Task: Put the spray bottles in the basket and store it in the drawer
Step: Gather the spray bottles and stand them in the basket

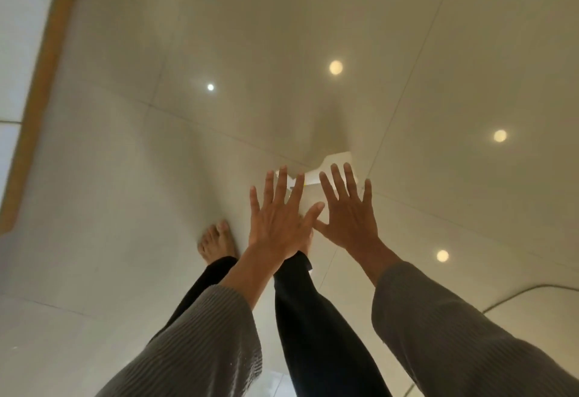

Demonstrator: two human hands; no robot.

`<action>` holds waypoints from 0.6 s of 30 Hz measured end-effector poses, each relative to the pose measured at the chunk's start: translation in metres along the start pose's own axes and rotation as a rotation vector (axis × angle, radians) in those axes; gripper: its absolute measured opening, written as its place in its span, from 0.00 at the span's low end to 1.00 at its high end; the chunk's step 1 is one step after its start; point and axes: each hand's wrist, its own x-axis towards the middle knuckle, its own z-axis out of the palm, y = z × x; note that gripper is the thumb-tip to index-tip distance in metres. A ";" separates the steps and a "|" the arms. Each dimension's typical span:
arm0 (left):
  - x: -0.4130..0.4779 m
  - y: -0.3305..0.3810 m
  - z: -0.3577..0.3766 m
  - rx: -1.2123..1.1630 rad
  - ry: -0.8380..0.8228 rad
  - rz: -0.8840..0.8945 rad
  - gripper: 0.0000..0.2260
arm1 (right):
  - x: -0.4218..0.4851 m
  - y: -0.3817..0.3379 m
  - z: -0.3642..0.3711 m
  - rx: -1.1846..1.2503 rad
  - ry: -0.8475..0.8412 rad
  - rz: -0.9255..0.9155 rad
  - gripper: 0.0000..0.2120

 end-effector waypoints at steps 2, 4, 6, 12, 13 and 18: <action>0.024 -0.004 0.025 -0.081 -0.028 -0.029 0.38 | 0.023 0.007 0.021 -0.052 -0.027 -0.032 0.50; 0.042 -0.012 0.044 -0.091 -0.040 -0.035 0.39 | 0.046 0.012 0.039 -0.108 -0.034 -0.057 0.50; 0.058 -0.022 0.061 -0.059 -0.056 -0.011 0.38 | 0.067 0.015 0.054 -0.196 -0.017 -0.077 0.48; 0.090 -0.048 0.076 -0.059 -0.067 0.023 0.35 | 0.119 0.010 0.058 -0.410 0.110 -0.068 0.21; 0.092 -0.050 0.074 -0.069 -0.052 0.025 0.34 | 0.122 0.010 0.055 -0.415 0.116 -0.073 0.18; 0.080 -0.058 0.051 -0.085 0.033 0.021 0.34 | 0.117 0.000 0.028 -0.391 0.064 -0.067 0.15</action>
